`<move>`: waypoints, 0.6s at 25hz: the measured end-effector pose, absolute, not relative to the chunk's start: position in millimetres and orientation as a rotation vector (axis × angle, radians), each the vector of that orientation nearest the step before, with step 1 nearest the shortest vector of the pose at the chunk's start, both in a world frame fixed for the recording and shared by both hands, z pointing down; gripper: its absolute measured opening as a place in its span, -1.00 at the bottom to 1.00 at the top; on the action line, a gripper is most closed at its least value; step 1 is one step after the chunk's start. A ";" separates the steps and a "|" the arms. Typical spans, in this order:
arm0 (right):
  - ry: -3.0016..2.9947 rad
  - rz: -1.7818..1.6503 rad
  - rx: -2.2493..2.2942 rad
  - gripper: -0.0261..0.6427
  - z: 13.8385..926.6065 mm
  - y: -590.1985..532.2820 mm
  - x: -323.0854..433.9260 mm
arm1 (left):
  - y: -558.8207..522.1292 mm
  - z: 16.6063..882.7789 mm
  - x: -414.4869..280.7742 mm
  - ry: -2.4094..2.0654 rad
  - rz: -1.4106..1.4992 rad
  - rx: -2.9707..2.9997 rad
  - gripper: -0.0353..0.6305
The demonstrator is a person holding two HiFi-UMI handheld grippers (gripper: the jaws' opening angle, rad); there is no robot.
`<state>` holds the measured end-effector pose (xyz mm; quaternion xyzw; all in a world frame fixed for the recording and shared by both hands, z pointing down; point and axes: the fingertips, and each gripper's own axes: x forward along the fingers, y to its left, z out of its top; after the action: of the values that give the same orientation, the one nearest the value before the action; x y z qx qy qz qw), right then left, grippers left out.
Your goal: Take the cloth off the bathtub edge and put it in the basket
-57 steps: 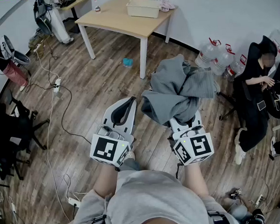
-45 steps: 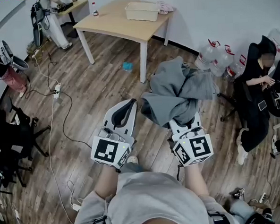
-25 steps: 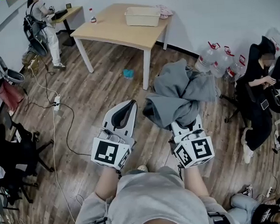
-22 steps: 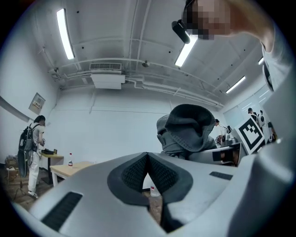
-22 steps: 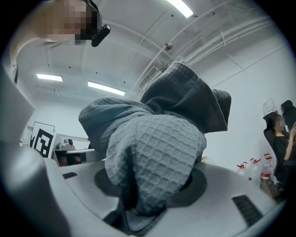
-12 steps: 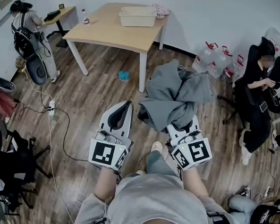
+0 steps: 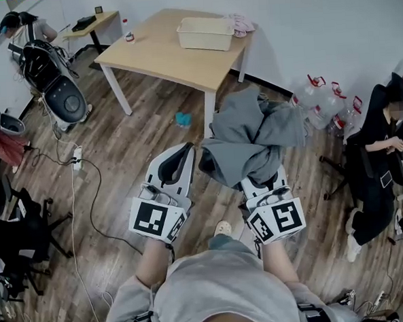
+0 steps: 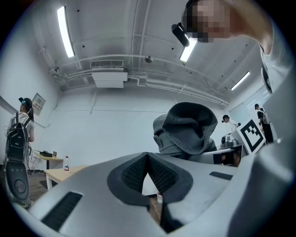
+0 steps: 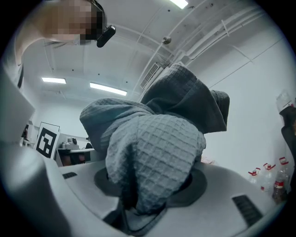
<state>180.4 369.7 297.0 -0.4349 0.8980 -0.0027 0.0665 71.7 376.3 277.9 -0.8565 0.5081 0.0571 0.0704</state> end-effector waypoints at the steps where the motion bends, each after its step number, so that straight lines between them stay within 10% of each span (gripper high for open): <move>1: 2.710 -0.011 -1.304 -0.29 296.9 361.9 184.1 | 368.9 277.4 76.0 1.531 0.169 -2.574 -0.90; 15: 2.716 0.009 -1.246 -0.29 297.8 289.9 231.7 | 300.4 271.9 127.6 1.550 0.198 -2.521 -0.90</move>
<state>231.7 289.9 297.8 -0.4158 0.9062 0.0030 0.0763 127.6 300.4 271.9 -0.8466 0.5207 0.0665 0.0878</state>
